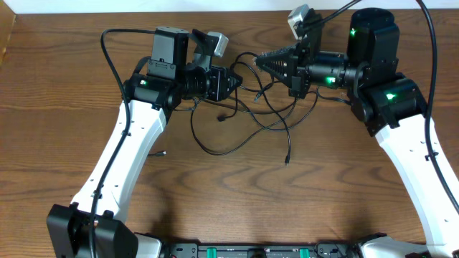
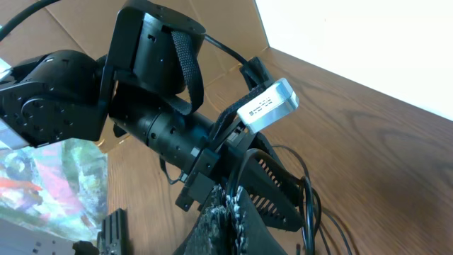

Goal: Untangle cables

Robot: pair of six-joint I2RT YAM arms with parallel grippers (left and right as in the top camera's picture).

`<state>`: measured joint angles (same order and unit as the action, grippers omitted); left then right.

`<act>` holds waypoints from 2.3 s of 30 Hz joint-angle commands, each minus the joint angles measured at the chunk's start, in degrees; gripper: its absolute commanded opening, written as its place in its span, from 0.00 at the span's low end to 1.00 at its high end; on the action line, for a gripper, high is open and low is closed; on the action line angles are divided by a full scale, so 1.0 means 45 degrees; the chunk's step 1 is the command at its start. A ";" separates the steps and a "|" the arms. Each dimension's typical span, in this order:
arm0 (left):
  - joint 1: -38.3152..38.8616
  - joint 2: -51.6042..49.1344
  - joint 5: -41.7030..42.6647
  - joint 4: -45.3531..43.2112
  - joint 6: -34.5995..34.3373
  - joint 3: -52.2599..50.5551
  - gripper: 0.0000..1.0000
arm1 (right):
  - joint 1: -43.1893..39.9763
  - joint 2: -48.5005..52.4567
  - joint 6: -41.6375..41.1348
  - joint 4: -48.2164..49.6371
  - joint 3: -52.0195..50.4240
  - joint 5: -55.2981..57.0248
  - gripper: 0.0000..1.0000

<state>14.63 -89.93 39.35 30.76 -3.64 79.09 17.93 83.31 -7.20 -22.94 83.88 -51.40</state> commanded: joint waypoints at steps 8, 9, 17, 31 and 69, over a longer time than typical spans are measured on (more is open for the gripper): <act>-0.0019 -0.0146 -0.0408 0.0000 -0.0034 -0.0029 0.31 | 0.0107 -0.0058 -0.0262 0.0005 0.0121 -0.0180 0.01; -0.0019 -0.0146 -0.0549 0.0005 -0.0063 -0.0029 0.33 | 0.0107 -0.0058 -0.0486 0.0063 0.0121 -0.0180 0.01; -0.0019 -0.0146 -0.2239 -0.0005 -0.1676 -0.0029 0.47 | 0.0107 -0.0058 -0.2069 0.0763 0.0121 -0.0185 0.01; -0.0015 -0.0146 -0.0840 -0.0923 -0.1807 -0.0029 0.19 | 0.0112 -0.0058 -0.2113 0.0612 0.0121 -0.0180 0.01; -0.3978 -0.0146 -0.1647 -0.0758 -0.6309 -0.0029 0.08 | 0.0010 -0.0053 0.1817 -0.7951 0.0097 0.7465 0.01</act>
<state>-0.82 -90.02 32.18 27.24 -28.93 79.09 17.87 83.35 -0.69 -57.52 83.94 -24.84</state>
